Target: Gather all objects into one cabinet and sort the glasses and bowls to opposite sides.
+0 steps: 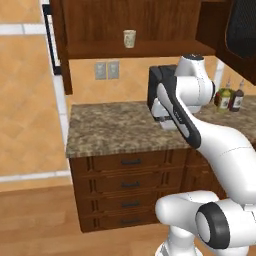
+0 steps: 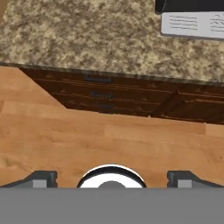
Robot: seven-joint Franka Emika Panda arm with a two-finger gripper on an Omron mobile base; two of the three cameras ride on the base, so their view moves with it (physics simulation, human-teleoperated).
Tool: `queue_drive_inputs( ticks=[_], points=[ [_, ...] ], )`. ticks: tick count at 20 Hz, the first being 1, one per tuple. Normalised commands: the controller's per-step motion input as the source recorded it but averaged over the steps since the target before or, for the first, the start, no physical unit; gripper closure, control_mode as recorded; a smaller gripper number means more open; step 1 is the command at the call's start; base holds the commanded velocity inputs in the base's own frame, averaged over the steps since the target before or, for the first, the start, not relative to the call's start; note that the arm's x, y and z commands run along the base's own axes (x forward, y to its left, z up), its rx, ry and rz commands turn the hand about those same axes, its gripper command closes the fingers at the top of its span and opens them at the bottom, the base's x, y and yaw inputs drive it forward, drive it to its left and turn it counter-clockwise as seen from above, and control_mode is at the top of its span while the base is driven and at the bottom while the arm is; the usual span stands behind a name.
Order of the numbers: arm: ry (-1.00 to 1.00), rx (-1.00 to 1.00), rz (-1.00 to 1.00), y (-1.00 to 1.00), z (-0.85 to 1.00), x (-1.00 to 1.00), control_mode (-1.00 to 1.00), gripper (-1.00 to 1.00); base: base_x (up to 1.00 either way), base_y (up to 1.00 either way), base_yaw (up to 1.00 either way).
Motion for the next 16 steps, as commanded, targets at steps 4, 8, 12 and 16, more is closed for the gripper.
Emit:
queue_drive_inputs(
  ticks=[4,8,12,16],
  points=[
    [0.00,0.00,0.00,0.00,0.00,0.00,1.00,-1.00,1.00,0.44,-0.18],
    [0.00,0.00,0.00,0.00,0.00,0.00,1.00,-1.00,1.00,0.42,-0.18],
    [0.00,0.00,0.00,0.00,0.00,0.00,1.00,-1.00,1.00,0.39,-0.17],
    [0.00,0.00,0.00,0.00,0.00,0.00,1.00,-1.00,0.98,0.28,-0.17]
  ],
)
